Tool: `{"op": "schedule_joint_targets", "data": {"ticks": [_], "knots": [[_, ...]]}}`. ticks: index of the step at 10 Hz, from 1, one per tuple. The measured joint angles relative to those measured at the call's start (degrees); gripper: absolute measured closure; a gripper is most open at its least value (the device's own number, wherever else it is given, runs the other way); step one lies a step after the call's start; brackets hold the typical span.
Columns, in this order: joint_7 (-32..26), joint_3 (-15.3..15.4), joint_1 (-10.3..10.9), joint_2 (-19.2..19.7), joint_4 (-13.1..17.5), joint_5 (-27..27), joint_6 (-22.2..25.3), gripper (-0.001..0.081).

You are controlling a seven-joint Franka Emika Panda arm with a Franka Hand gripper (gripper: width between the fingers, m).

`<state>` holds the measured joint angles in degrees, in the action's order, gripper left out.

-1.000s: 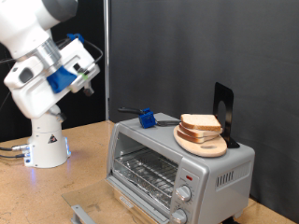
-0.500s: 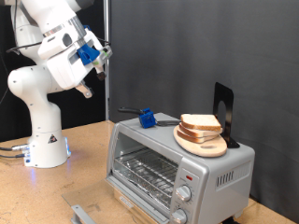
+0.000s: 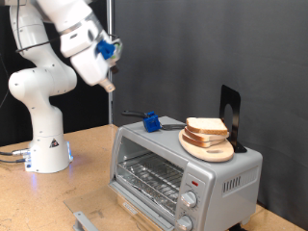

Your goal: Make a piece of toast with the oven

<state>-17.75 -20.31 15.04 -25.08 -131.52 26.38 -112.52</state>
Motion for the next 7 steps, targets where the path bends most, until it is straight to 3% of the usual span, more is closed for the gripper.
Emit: {"op": "schedule_joint_targets", "data": {"ticks": [5,7], "knots": [[-1.7,7.7,1.4,-9.4,-6.2,-0.4,-3.9,0.0124],[1.9,11.4,1.4,-13.1,-9.0,-0.5,-5.1,0.0124]]}}
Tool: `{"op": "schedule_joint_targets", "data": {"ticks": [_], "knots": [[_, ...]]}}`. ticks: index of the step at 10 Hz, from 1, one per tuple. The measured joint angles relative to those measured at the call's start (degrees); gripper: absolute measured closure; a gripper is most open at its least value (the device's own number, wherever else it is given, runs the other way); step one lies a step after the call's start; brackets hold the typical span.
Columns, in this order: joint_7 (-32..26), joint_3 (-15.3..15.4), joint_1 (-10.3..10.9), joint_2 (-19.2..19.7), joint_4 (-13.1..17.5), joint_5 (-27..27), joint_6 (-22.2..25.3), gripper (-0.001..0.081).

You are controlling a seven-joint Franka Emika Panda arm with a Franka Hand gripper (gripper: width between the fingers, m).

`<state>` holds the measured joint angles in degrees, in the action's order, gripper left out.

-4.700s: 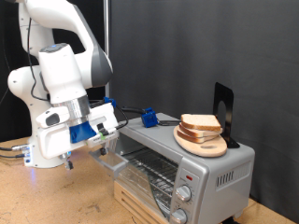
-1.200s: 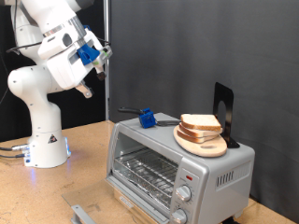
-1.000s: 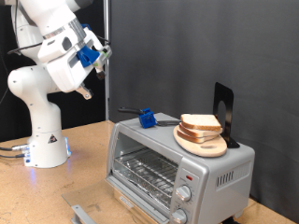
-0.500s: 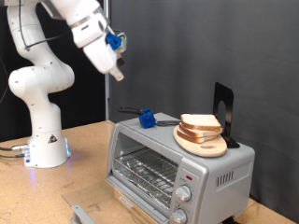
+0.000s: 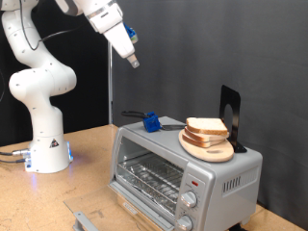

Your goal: Make a piece of toast with the oven

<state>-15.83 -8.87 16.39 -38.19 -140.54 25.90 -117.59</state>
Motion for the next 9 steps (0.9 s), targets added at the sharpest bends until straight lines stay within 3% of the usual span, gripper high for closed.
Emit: {"op": "schedule_joint_targets", "data": {"ticks": [2,5,9], "knots": [[4.4,3.1,-0.1,-2.1,-1.9,0.0,-1.1,0.0124],[4.5,3.6,-0.3,-2.4,-2.4,0.0,-1.1,0.0124],[4.0,7.5,0.0,-0.2,-6.6,0.1,-12.2,0.0124]]}}
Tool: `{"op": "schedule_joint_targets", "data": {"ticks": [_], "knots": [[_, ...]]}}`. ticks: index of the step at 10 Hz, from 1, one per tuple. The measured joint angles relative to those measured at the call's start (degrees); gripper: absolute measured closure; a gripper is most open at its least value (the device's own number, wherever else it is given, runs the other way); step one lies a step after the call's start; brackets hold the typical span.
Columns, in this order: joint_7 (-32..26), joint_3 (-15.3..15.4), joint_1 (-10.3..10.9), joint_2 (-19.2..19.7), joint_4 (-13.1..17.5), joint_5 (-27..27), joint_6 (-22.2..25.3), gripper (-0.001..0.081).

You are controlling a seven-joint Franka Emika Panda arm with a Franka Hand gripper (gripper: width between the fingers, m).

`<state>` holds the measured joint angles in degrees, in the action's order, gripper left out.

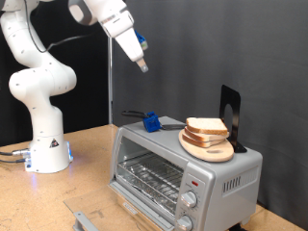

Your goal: Make a piece of toast with the oven

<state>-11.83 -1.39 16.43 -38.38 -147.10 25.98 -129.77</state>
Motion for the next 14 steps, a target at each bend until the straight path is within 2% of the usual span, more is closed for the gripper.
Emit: {"op": "schedule_joint_targets", "data": {"ticks": [4,9,14], "knots": [[0.8,3.3,-1.0,4.0,-3.7,-2.8,-6.2,0.0124],[0.3,3.2,-1.7,10.1,-4.8,-2.6,-13.8,0.0124],[-2.6,2.4,-1.4,13.9,-4.0,-2.0,-13.9,0.0124]]}}
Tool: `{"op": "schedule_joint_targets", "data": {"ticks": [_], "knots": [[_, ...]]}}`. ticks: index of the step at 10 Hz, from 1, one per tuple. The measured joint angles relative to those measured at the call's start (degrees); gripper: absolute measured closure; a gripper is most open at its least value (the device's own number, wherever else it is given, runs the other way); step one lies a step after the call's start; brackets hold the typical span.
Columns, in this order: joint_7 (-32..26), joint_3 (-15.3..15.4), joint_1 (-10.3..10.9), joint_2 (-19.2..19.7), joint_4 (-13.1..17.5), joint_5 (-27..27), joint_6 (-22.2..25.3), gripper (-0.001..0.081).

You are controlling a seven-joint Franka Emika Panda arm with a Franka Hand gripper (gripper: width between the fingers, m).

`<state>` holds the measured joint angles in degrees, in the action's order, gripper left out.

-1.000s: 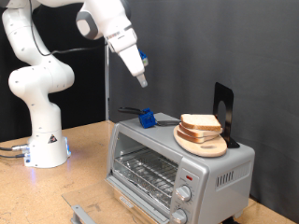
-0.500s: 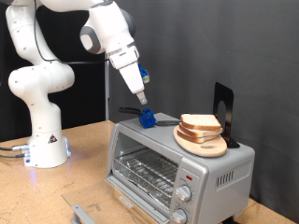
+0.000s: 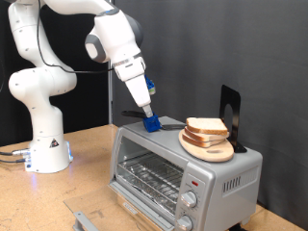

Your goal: Make a piece of toast with the oven

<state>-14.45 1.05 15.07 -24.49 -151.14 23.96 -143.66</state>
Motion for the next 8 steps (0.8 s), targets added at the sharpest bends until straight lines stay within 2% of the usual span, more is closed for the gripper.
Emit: {"op": "schedule_joint_targets", "data": {"ticks": [8], "knots": [[-2.5,0.0,0.5,1.6,-0.2,1.4,0.0,0.0124]]}}
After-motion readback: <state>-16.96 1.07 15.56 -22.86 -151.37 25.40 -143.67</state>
